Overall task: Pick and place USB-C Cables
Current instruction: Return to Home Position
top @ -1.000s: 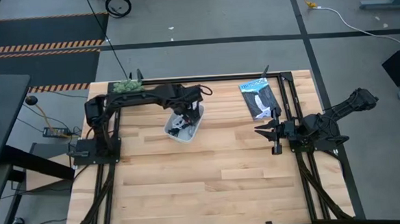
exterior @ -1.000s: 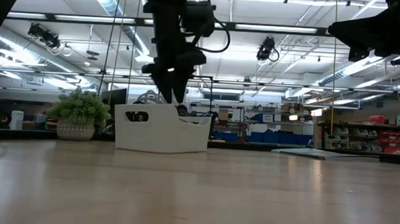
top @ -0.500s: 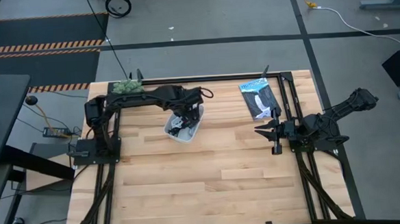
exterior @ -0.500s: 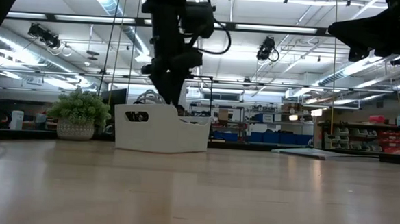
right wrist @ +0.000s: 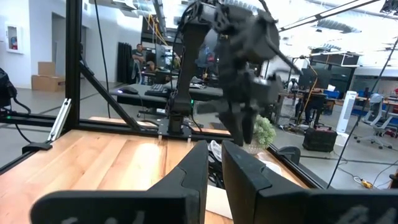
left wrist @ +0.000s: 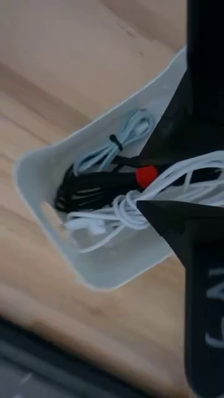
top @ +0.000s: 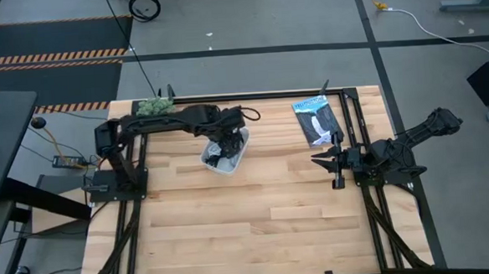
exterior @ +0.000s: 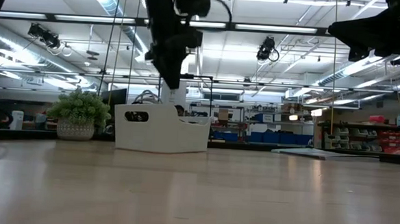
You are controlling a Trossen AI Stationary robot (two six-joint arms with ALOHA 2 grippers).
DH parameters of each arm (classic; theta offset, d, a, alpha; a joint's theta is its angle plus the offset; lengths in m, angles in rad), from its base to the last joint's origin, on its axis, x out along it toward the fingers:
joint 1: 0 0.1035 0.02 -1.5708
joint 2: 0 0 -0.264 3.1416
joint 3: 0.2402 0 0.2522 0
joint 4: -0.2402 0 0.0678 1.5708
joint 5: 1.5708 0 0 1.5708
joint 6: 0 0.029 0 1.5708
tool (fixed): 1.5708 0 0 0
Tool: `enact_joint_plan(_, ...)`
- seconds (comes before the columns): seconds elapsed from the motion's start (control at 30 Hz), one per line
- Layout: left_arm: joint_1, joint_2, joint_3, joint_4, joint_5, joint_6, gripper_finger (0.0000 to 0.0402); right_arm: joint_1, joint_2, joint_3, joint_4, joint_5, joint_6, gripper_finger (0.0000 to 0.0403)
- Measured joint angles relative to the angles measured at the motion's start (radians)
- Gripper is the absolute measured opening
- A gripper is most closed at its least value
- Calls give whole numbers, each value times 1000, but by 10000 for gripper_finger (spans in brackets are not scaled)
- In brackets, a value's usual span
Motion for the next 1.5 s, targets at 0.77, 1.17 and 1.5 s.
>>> enact_joint_plan(0.77,-71,-499,-592,433,-104,84,110,0,0,0,1,0,0,52)
enact_joint_plan(1.17,-124,-850,-1078,1173,-108,63,110,0,0,0,2,0,0,52)
enact_joint_plan(1.5,-142,-956,-1317,1440,-107,48,110,0,0,0,0,0,0,52)
